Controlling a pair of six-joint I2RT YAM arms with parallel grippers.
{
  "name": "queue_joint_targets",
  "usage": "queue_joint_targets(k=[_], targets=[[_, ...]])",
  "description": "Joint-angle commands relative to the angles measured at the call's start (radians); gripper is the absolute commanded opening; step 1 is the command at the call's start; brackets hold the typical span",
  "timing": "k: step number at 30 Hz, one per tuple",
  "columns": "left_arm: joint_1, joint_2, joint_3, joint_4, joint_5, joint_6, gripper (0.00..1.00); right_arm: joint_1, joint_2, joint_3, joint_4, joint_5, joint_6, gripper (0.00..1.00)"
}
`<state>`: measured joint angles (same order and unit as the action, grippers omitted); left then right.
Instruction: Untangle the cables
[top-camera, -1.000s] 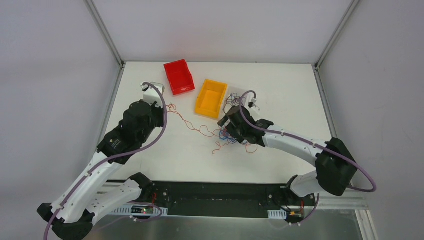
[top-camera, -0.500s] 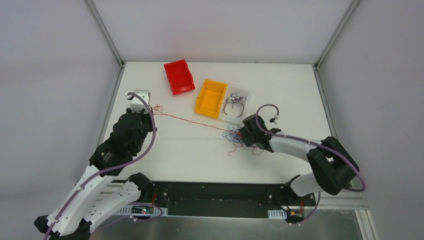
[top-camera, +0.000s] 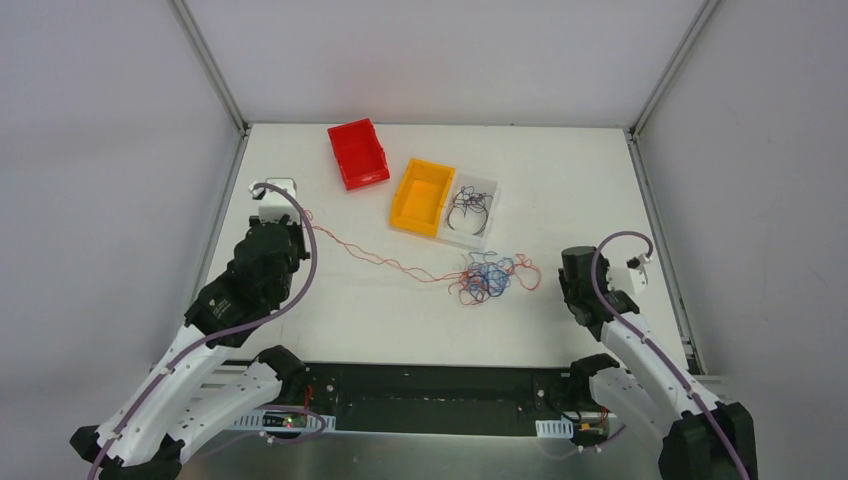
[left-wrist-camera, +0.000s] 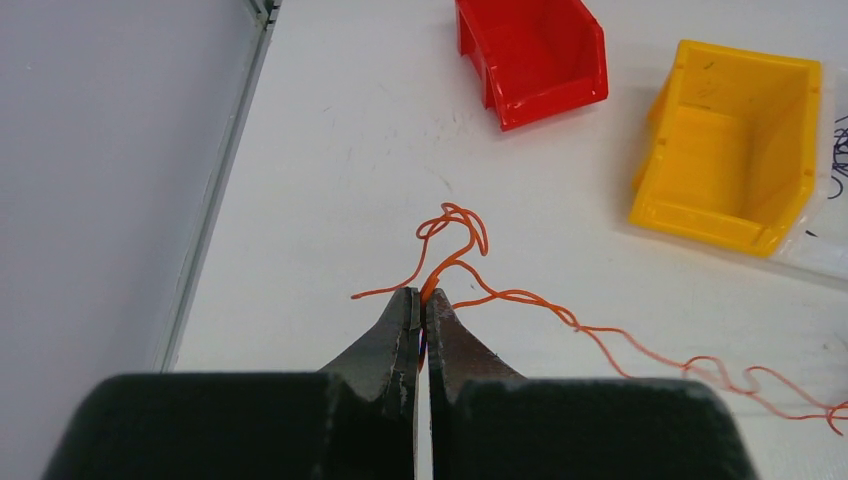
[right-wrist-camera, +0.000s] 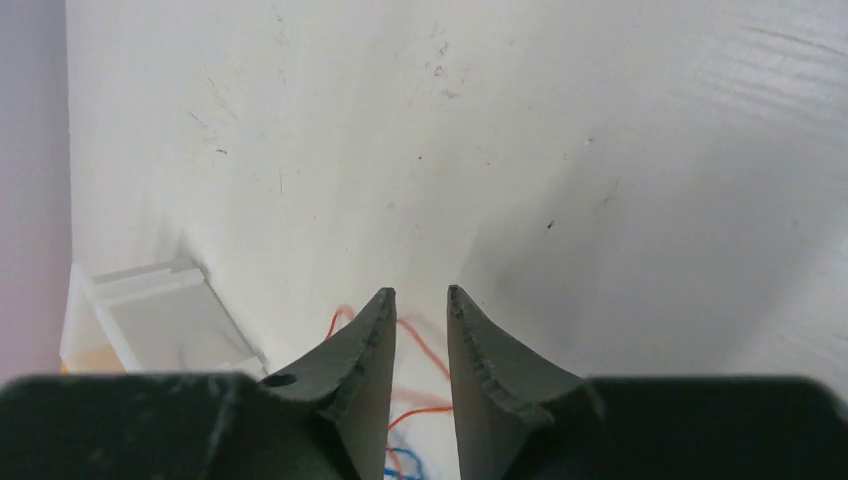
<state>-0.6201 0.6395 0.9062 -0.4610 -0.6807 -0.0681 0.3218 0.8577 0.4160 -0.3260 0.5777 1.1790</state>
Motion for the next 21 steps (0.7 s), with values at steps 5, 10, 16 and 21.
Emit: queue_joint_targets(k=[5, 10, 16, 21], targets=[[0.008, 0.046, 0.02, 0.013, 0.072, -0.029, 0.0, -0.024, -0.03, 0.045, -0.015, -0.075, -0.212, 0.21], [0.008, 0.073, 0.024, 0.012, 0.124, -0.047, 0.0, -0.023, 0.004, 0.089, 0.001, -0.161, -0.254, 0.29], [0.008, 0.099, 0.023, 0.012, 0.186, -0.068, 0.0, -0.023, 0.023, 0.103, 0.119, -0.43, -0.38, 0.56], [0.008, 0.111, 0.022, 0.012, 0.19, -0.071, 0.0, 0.026, 0.063, 0.121, 0.208, -0.633, -0.493, 0.61]])
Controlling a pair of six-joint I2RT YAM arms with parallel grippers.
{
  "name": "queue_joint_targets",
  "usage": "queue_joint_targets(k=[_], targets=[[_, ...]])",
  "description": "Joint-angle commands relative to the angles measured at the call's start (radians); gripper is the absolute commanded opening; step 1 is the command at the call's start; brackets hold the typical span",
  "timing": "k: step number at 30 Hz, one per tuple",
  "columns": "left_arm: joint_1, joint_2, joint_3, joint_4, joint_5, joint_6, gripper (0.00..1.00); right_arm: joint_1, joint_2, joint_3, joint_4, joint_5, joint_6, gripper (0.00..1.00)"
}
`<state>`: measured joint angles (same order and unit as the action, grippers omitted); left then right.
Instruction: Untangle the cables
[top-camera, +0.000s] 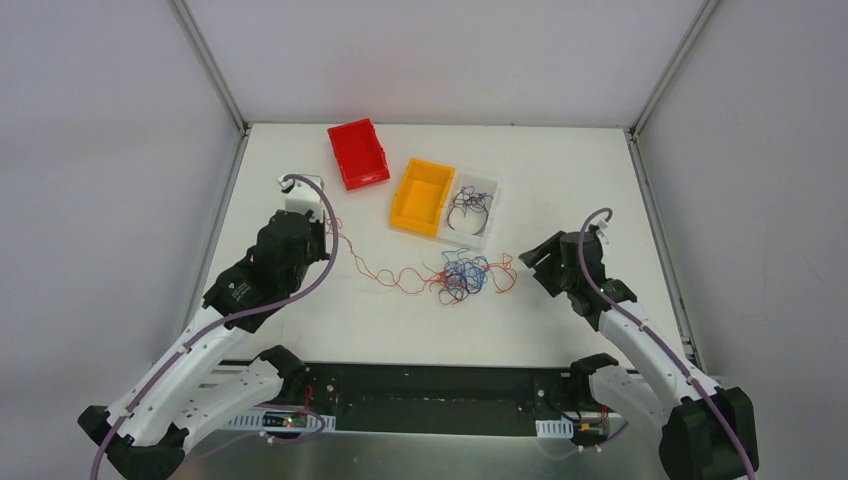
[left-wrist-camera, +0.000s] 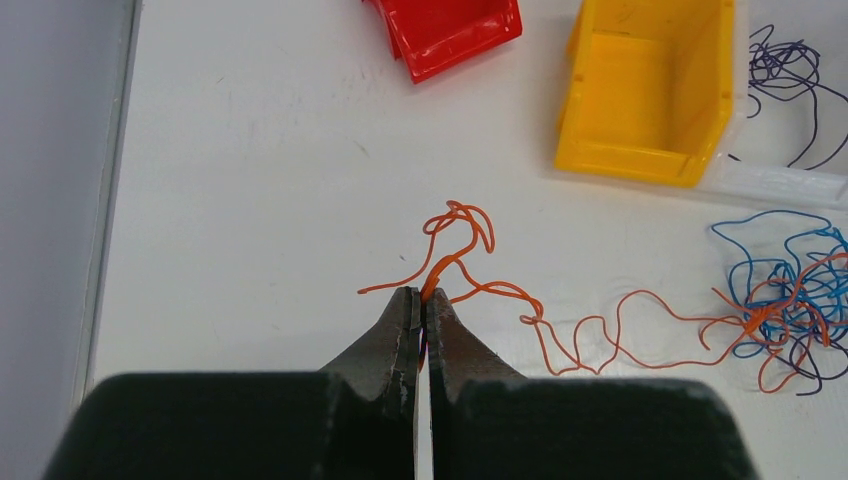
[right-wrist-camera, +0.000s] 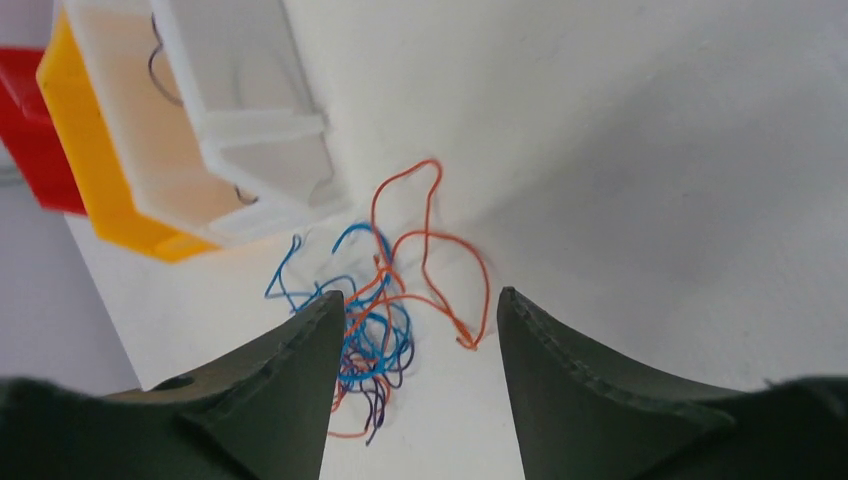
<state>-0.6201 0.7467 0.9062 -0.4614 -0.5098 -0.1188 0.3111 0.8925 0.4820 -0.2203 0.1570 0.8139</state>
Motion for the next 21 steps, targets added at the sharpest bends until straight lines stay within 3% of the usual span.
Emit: queue_joint_targets(k=[1, 7, 11, 12, 14, 17, 21], targets=[[0.008, 0.006, 0.023, 0.012, 0.014, -0.019, 0.0, 0.058, 0.041, 0.07, 0.095, -0.217, -0.152, 0.61], [0.008, 0.015, 0.032, 0.013, 0.005, -0.011, 0.0, 0.143, 0.118, 0.16, 0.015, -0.172, -0.209, 0.66], [0.008, 0.017, 0.026, 0.013, 0.021, -0.012, 0.0, 0.123, 0.111, 0.228, -0.156, 0.125, -0.193, 0.76], [0.008, 0.014, 0.022, 0.013, 0.024, -0.011, 0.0, 0.099, 0.111, 0.244, -0.221, 0.182, -0.184, 0.83], [0.008, 0.01, 0.014, 0.013, 0.03, -0.006, 0.0, 0.031, 0.109, 0.266, -0.288, 0.223, -0.188, 0.88], [0.008, 0.007, 0.008, 0.014, 0.05, 0.01, 0.0, -0.059, 0.094, 0.268, -0.3, 0.111, -0.258, 0.88], [0.008, 0.007, 0.001, 0.013, 0.07, 0.019, 0.0, -0.066, 0.099, 0.238, -0.214, -0.133, -0.263, 0.82]])
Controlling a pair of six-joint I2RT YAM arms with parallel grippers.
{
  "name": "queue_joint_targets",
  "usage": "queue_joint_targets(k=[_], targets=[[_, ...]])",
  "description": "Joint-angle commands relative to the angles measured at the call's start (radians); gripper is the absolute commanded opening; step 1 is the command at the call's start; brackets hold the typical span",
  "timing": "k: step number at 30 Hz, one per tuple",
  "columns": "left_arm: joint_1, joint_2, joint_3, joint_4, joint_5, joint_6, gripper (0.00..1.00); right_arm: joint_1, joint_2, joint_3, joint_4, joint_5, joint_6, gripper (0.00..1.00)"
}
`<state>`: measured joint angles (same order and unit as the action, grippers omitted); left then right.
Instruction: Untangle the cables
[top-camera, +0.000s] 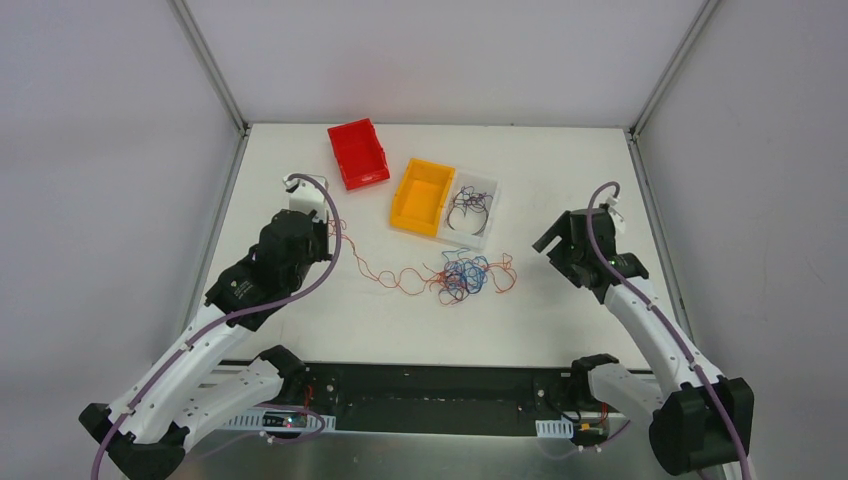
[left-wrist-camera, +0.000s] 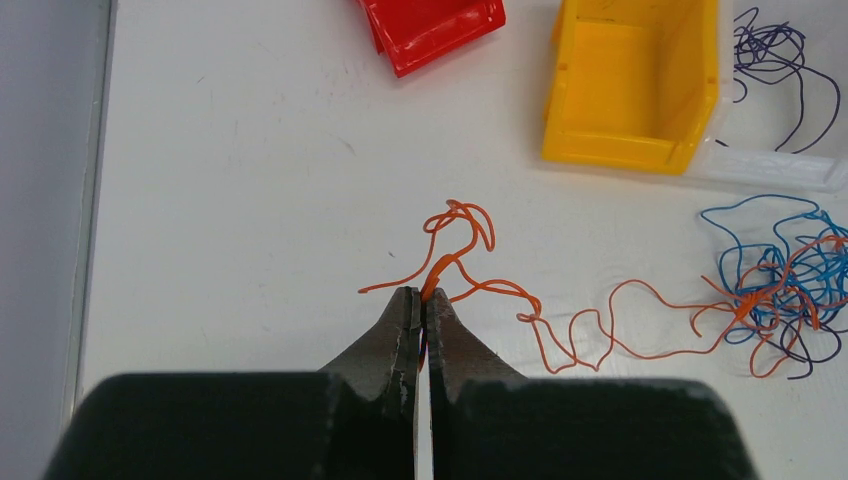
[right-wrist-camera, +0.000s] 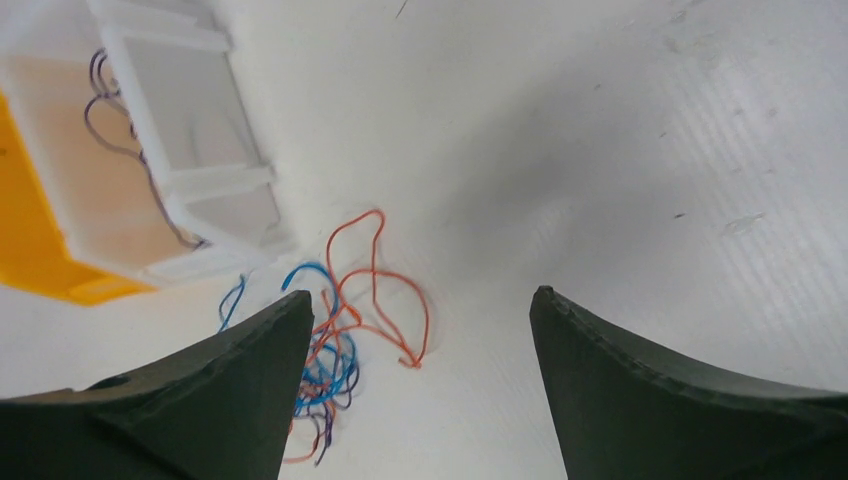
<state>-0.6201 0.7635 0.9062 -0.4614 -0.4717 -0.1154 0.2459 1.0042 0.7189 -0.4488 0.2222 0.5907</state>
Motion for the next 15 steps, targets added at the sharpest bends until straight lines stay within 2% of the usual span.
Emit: queue_joint_targets(k=[1, 3, 8, 11, 13, 14, 15], targets=[[0.008, -0.008, 0.002, 0.013, 0.037, 0.018, 0.0, 0.011, -0.001, -0.007, 0.043, -0.273, -0.04, 0.78], [0.008, -0.005, 0.0, 0.013, 0.044, 0.019, 0.0, 0.087, 0.035, -0.005, 0.086, -0.294, -0.07, 0.74], [0.008, -0.004, -0.003, 0.013, 0.052, 0.021, 0.0, 0.303, 0.167, 0.09, 0.101, -0.23, -0.162, 0.74], [0.008, -0.01, -0.005, 0.013, 0.048, 0.019, 0.01, 0.365, 0.269, 0.169, 0.047, -0.144, -0.195, 0.75], [0.008, -0.014, -0.003, 0.01, 0.045, 0.017, 0.06, 0.382, 0.313, 0.209, 0.006, -0.069, -0.187, 0.76], [0.007, -0.018, -0.003, 0.007, 0.045, 0.016, 0.12, 0.384, 0.322, 0.218, -0.007, -0.03, -0.171, 0.77], [0.008, -0.022, -0.003, 0.003, 0.046, 0.015, 0.23, 0.384, 0.323, 0.219, -0.015, 0.003, -0.161, 0.77]])
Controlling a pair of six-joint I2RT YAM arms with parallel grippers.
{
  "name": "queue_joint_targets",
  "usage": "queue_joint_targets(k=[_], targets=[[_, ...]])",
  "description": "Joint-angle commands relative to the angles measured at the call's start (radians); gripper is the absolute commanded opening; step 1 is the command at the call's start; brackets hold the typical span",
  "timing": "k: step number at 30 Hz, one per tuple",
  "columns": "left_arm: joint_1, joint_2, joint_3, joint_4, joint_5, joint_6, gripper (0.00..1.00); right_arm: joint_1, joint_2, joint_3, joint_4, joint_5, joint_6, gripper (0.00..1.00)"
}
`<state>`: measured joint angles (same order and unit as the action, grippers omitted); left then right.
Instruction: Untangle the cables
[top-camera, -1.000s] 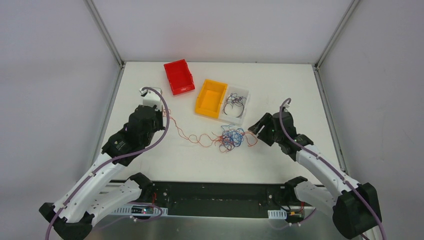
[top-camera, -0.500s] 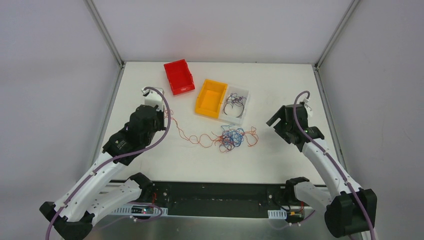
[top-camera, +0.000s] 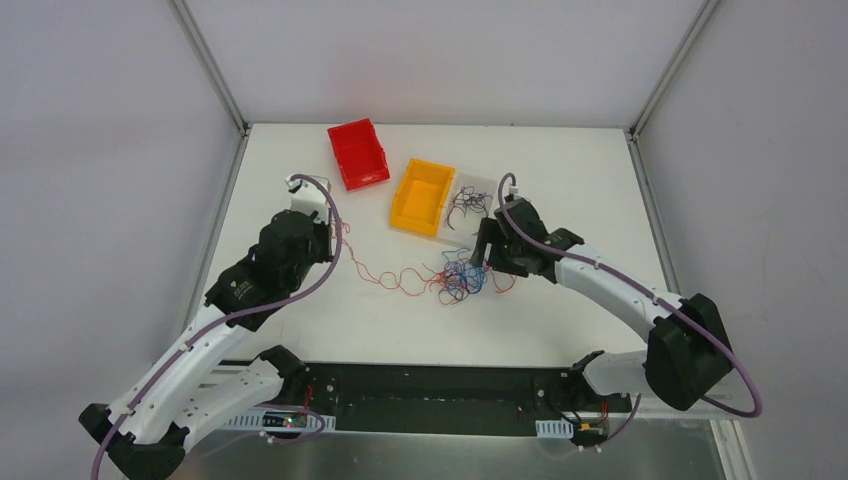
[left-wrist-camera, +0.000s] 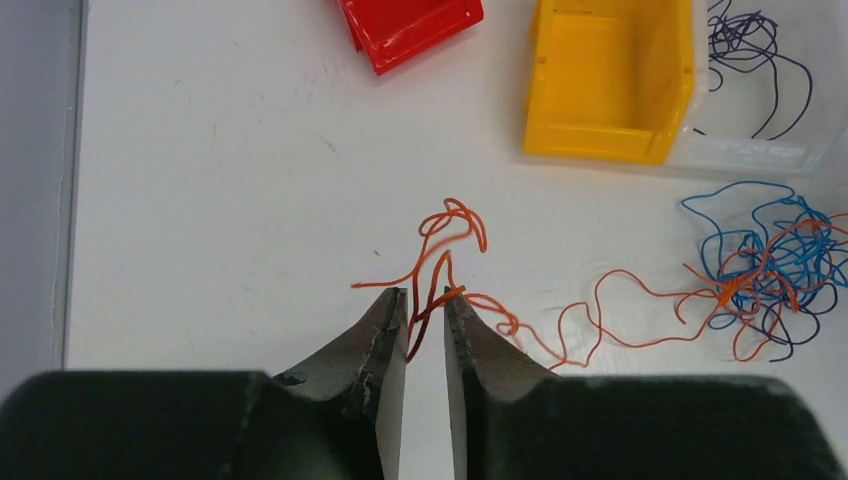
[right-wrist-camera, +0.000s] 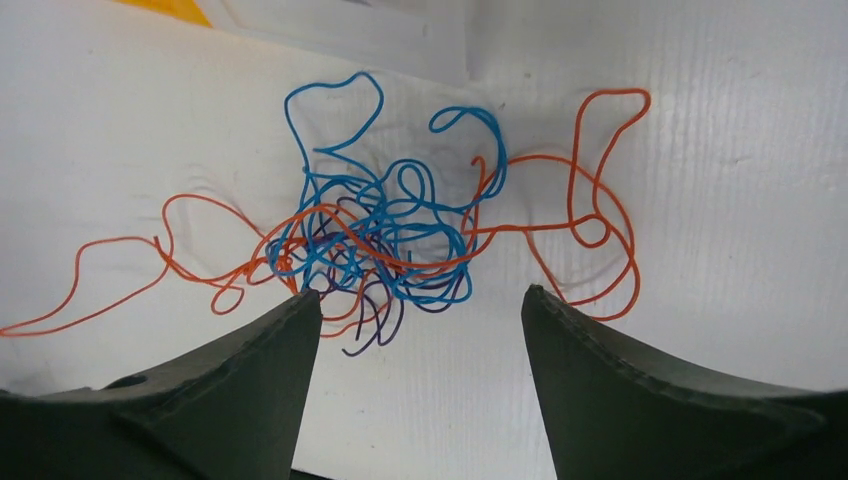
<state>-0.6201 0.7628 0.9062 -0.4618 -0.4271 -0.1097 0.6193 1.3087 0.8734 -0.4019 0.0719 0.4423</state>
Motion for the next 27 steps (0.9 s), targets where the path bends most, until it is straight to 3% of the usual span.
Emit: queue_joint_targets(k=[1, 3, 6, 10, 16, 18, 21, 22, 27], targets=[[0.008, -0.026, -0.003, -0.001, 0.004, 0.008, 0.39, 0.01, 0.012, 0.06, -0.066, 0.187, -0.007, 0.78], [0.007, -0.03, 0.0, -0.009, 0.017, 0.006, 0.56, 0.003, -0.007, 0.043, -0.069, 0.235, -0.004, 0.78], [0.008, -0.016, 0.01, -0.017, 0.086, 0.008, 0.72, -0.035, -0.035, 0.001, -0.06, 0.216, -0.013, 0.77], [0.008, 0.065, 0.039, -0.017, 0.275, -0.012, 0.79, -0.079, -0.027, -0.069, 0.003, 0.117, -0.018, 0.75], [0.003, 0.207, 0.076, -0.004, 0.439, -0.145, 0.79, -0.08, 0.071, -0.119, 0.097, 0.064, 0.016, 0.66], [-0.002, 0.24, 0.078, 0.005, 0.471, -0.168, 0.78, -0.08, 0.096, -0.127, 0.118, 0.049, 0.022, 0.55], [-0.008, 0.273, 0.08, 0.018, 0.508, -0.188, 0.78, -0.076, 0.088, -0.111, 0.111, 0.016, 0.014, 0.08], [-0.01, 0.278, 0.078, 0.022, 0.512, -0.192, 0.77, -0.073, 0.071, -0.094, 0.09, 0.013, 0.007, 0.0], [-0.011, 0.275, 0.081, 0.039, 0.525, -0.197, 0.77, -0.003, -0.121, 0.122, -0.067, -0.006, -0.088, 0.0]])
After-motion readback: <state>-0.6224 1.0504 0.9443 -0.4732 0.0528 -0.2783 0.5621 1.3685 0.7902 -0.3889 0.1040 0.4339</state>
